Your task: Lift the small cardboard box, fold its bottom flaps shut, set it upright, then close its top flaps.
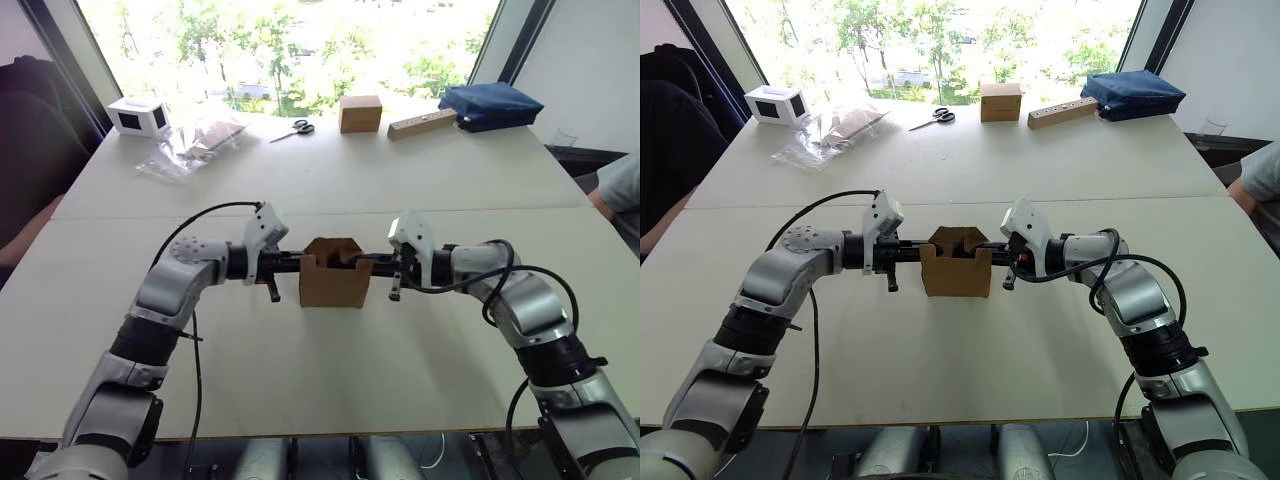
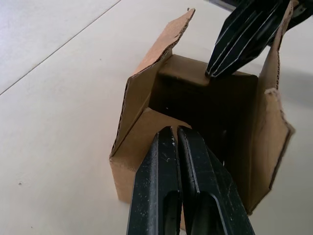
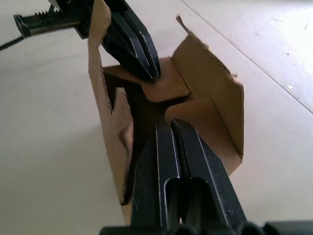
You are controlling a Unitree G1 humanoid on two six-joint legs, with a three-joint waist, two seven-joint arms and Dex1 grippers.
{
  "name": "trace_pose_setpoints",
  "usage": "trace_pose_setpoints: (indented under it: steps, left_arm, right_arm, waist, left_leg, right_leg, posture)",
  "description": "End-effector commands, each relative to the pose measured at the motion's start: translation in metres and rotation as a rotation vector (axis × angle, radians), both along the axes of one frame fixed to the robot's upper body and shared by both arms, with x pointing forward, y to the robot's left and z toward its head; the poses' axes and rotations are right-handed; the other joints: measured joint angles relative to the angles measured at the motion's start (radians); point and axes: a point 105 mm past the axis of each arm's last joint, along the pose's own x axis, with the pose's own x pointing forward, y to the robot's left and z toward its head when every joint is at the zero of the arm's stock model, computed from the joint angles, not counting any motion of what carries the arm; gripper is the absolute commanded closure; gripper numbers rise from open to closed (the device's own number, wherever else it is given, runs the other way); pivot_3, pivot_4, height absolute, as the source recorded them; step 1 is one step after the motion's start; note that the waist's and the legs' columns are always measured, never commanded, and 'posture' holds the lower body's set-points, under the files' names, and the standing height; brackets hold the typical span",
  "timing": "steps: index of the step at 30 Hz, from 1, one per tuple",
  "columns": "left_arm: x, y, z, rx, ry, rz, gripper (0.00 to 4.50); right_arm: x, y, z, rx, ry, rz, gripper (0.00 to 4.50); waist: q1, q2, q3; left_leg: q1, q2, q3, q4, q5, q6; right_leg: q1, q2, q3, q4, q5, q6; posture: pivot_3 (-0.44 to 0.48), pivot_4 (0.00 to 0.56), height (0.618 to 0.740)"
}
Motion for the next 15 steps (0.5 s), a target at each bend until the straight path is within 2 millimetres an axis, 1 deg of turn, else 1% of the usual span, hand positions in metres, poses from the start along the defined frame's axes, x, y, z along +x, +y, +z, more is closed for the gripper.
trace_pose_setpoints:
  steps: [1, 7, 15]
  left_arm:
    - [0.0016, 0.0005, -0.0015, 0.022, -0.012, 0.008, 4.40]
    - [0.0016, 0.0010, -0.0041, 0.033, -0.011, 0.012, 4.40]
    - [0.0027, 0.0021, -0.0017, 0.018, -0.006, 0.027, 4.40]
  right_arm:
    - [0.0027, 0.0052, 0.0109, 0.001, -0.056, 0.020, 4.50]
    - [0.0043, 0.0038, 0.0115, -0.016, -0.071, 0.019, 4.50]
    - [0.0063, 0.0005, 0.0189, -0.007, -0.084, 0.010, 4.50]
  waist:
    - [0.000, 0.000, 0.000]
    - [0.000, 0.000, 0.000]
    - [0.000, 0.000, 0.000]
  left_leg:
    - [0.000, 0.000, 0.000, 0.000, 0.000, 0.000]
    - [0.000, 0.000, 0.000, 0.000, 0.000, 0.000]
    - [0.000, 0.000, 0.000, 0.000, 0.000, 0.000]
  right_leg:
    - [0.000, 0.000, 0.000, 0.000, 0.000, 0.000]
    - [0.000, 0.000, 0.000, 0.000, 0.000, 0.000]
    - [0.000, 0.000, 0.000, 0.000, 0.000, 0.000]
  posture:
    - [0.000, 0.150, 0.740]
    - [0.000, 0.150, 0.740]
    - [0.000, 0.150, 0.740]
